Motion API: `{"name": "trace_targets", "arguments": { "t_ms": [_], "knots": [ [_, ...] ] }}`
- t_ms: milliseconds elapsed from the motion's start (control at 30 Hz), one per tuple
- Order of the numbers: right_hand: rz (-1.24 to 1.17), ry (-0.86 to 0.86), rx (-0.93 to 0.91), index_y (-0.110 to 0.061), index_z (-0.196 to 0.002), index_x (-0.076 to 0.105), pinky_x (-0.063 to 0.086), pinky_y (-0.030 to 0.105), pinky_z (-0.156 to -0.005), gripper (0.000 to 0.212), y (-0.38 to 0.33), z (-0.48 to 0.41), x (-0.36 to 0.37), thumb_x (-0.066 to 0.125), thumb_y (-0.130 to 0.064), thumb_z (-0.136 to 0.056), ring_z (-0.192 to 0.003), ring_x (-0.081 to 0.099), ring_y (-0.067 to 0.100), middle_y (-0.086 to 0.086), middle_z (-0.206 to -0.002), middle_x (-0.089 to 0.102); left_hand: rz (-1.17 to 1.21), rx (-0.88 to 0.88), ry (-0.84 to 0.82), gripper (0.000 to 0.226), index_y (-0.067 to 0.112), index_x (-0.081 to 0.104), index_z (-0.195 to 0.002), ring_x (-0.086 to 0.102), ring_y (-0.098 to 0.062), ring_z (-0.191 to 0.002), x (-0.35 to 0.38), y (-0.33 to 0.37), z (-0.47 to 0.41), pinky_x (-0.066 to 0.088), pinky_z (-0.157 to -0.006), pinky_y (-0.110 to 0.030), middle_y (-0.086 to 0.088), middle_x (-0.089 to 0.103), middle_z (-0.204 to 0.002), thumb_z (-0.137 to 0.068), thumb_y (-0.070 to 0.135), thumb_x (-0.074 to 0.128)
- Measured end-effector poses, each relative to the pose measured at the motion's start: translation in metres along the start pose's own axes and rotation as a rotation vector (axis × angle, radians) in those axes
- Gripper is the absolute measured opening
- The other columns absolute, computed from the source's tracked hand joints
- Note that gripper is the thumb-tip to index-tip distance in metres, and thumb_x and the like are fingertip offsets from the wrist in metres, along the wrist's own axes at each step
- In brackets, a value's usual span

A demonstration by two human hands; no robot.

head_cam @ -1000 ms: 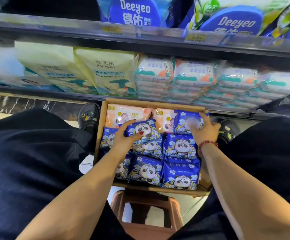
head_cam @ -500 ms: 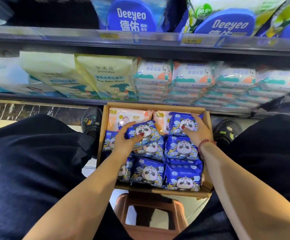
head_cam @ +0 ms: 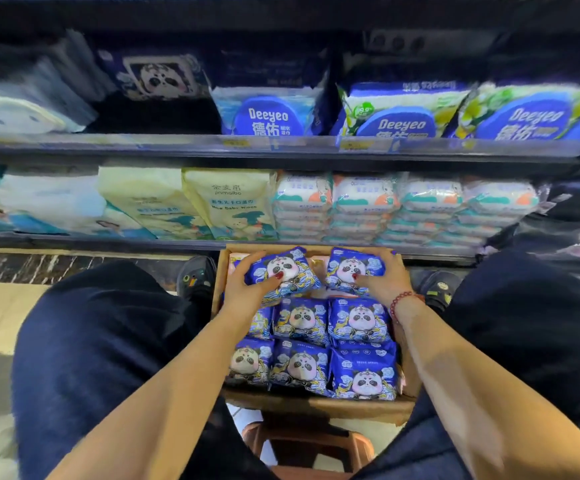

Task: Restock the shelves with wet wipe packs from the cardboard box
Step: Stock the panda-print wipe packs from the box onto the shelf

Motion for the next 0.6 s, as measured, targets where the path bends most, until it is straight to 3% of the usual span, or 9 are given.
{"name": "trace_targets", "arguments": {
  "t_ms": [67,133,200,267,333,433,500,600],
  "knots": [
    [-0.034,-0.02,-0.079,-0.049,-0.095,0.058,0.053,0.032,-0.085,0.052,-0.022,0.007,-0.011,0.082,-0.014,-0.065,-0.1,0.06,0.022,0.002,-0.109,0.059,-0.005,0.067,-0.014,0.045,0.038,0.064,-0.108,0.059,-0.022,-0.114,-0.007,0.019,0.004,0.052,-0.094,-0.044,0.002,0.052,-0.133,-0.08,0.004,0.075],
    [-0.117,-0.07,-0.161,-0.036,-0.103,0.058,0.055,0.02,-0.071,0.05,-0.05,0.022,-0.028,0.078,-0.003,-0.071,-0.087,0.063,0.012,-0.002,-0.104,0.061,0.009,0.133,-0.03,0.045,0.037,0.065,-0.106,0.063,-0.026,-0.108,-0.013,0.044,0.009,0.053,-0.092,-0.048,-0.009,0.061,-0.125,-0.08,0.002,0.073],
    [-0.158,-0.076,-0.275,-0.027,-0.107,0.058,0.053,0.015,-0.068,0.048,-0.08,0.038,-0.048,0.075,0.003,-0.074,-0.088,0.063,0.01,0.0,-0.112,0.06,0.047,0.2,-0.062,0.044,0.03,0.064,-0.113,0.066,-0.028,-0.104,-0.018,0.074,0.017,0.054,-0.09,-0.047,-0.01,0.067,-0.116,-0.081,0.0,0.071],
    [-0.177,-0.032,-0.395,-0.029,-0.107,0.06,0.053,0.017,-0.076,0.049,-0.109,0.057,-0.072,0.075,0.003,-0.073,-0.1,0.061,0.015,-0.002,-0.116,0.059,0.057,0.302,-0.079,0.044,0.027,0.064,-0.115,0.065,-0.027,-0.106,-0.022,0.11,0.024,0.053,-0.092,-0.044,-0.008,0.068,-0.113,-0.081,0.0,0.07],
    [-0.161,0.021,-0.512,-0.031,-0.106,0.061,0.048,0.02,-0.088,0.049,-0.139,0.075,-0.096,0.076,0.001,-0.072,-0.109,0.056,0.014,-0.01,-0.116,0.059,0.081,0.406,-0.09,0.043,0.035,0.069,-0.106,0.064,-0.028,-0.109,-0.025,0.149,0.033,0.051,-0.095,-0.045,-0.007,0.067,-0.116,-0.081,0.0,0.07],
    [-0.169,0.069,-0.677,-0.029,-0.109,0.062,0.044,0.025,-0.098,0.048,-0.182,0.098,-0.131,0.078,-0.001,-0.072,-0.112,0.055,0.012,-0.02,-0.114,0.058,0.115,0.556,-0.138,0.041,0.036,0.072,-0.1,0.063,-0.028,-0.113,-0.026,0.211,0.05,0.05,-0.096,-0.043,-0.006,0.067,-0.12,-0.081,-0.001,0.069],
    [-0.223,0.094,-0.753,-0.029,-0.111,0.064,0.048,0.031,-0.094,0.048,-0.21,0.113,-0.149,0.077,-0.001,-0.073,-0.11,0.058,0.016,-0.013,-0.116,0.061,0.118,0.658,-0.172,0.041,0.034,0.072,-0.103,0.064,-0.027,-0.112,-0.026,0.251,0.065,0.05,-0.096,-0.04,-0.007,0.068,-0.119,-0.081,-0.001,0.069],
    [-0.275,0.119,-0.864,-0.024,-0.112,0.064,0.054,0.024,-0.079,0.049,-0.253,0.135,-0.175,0.075,0.004,-0.074,-0.095,0.064,0.012,-0.002,-0.113,0.064,0.114,0.786,-0.226,0.041,0.032,0.071,-0.107,0.066,-0.023,-0.107,-0.025,0.308,0.09,0.053,-0.089,-0.036,-0.006,0.069,-0.117,-0.08,0.001,0.07]
  ]
}}
Point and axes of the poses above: each hand's wrist, its own z-axis away from the middle knuckle, its own x-axis out of the palm, y = z × x, the point moved 1 cm from there along -z, towards the middle knuckle
